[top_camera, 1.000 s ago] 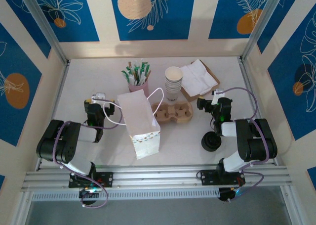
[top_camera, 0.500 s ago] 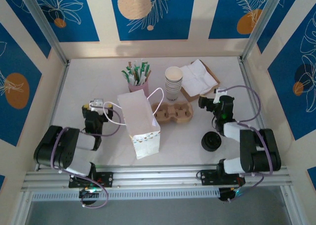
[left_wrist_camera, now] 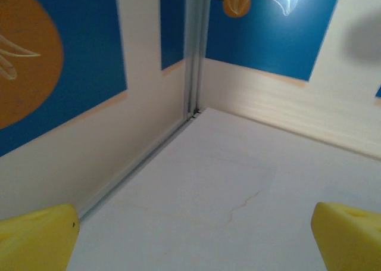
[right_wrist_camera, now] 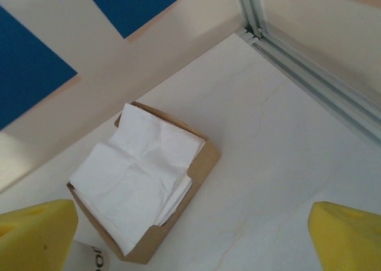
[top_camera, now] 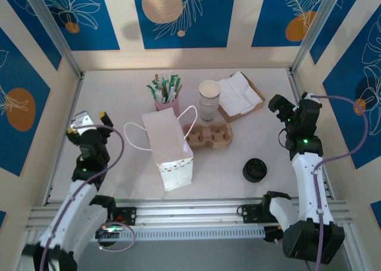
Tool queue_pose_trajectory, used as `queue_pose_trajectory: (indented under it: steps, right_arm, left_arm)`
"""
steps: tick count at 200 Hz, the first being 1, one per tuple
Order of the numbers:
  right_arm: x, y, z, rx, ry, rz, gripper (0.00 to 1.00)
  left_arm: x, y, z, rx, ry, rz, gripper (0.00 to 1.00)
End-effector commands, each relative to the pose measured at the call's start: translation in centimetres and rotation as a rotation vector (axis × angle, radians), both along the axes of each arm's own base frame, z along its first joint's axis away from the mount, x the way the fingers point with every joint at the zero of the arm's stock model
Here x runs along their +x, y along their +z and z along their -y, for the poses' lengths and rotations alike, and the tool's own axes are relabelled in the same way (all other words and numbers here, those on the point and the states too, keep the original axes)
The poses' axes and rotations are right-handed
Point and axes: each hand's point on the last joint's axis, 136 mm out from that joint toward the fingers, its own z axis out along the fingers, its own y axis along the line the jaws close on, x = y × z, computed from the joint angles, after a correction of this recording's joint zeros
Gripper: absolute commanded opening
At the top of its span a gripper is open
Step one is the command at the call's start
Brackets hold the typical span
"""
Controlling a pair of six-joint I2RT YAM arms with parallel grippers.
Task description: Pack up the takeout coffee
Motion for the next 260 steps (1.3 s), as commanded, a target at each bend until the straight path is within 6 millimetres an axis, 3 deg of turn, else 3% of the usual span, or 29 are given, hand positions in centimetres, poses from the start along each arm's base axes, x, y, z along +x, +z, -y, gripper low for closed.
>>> queue_pose_trajectory:
  steps: [1,24,45,86,123,141,164,187,215,260]
  right_arm:
    - [-2.2,-1.7,-0.3,0.164,-0.076,-0.102,1.0]
    - [-1.5,0.0,-0.5,0.246,-0.091,-0.052,0.96]
    - [-0.5,1.2,-0.8,0.31,-0.09,-0.039,0.95]
    - [3.2,3.7,-2.6,0.374,0.011,-0.069,0.91]
    - [7.5,4.8,-7.2,0.394,0.164,-0.249,0.79]
    - [8.7,4.7,-10.4,0.358,0.256,-0.353,0.7]
    - [9.1,3.9,-14.9,0.3,0.383,-0.465,0.68]
    - [8.8,3.1,-18.9,0.26,0.499,-0.517,0.65]
    - [8.7,1.8,-21.2,0.252,0.535,-0.54,0.56]
    - [9.0,0.1,-22.8,0.24,0.543,-0.588,0.48]
  left_arm:
    - [-2.2,0.4,1.7,-0.095,-0.128,-0.039,1.0]
    - [-4.4,2.1,0.4,-0.193,-0.043,0.013,1.0]
    - [-4.4,3.2,0.9,-0.197,-0.064,-0.067,1.0]
    - [-1.0,3.9,2.6,-0.233,-0.074,-0.47,1.0]
    - [3.2,5.3,7.8,-0.419,-0.261,-0.662,1.0]
    - [4.8,5.8,9.6,-0.512,-0.319,-0.66,1.0]
    - [6.1,6.0,11.8,-0.641,-0.452,-0.607,1.0]
    - [6.0,5.6,13.3,-0.752,-0.573,-0.529,1.0]
    - [5.5,4.8,12.8,-0.818,-0.517,-0.504,1.0]
    - [4.4,4.0,10.5,-0.79,-0.35,-0.564,1.0]
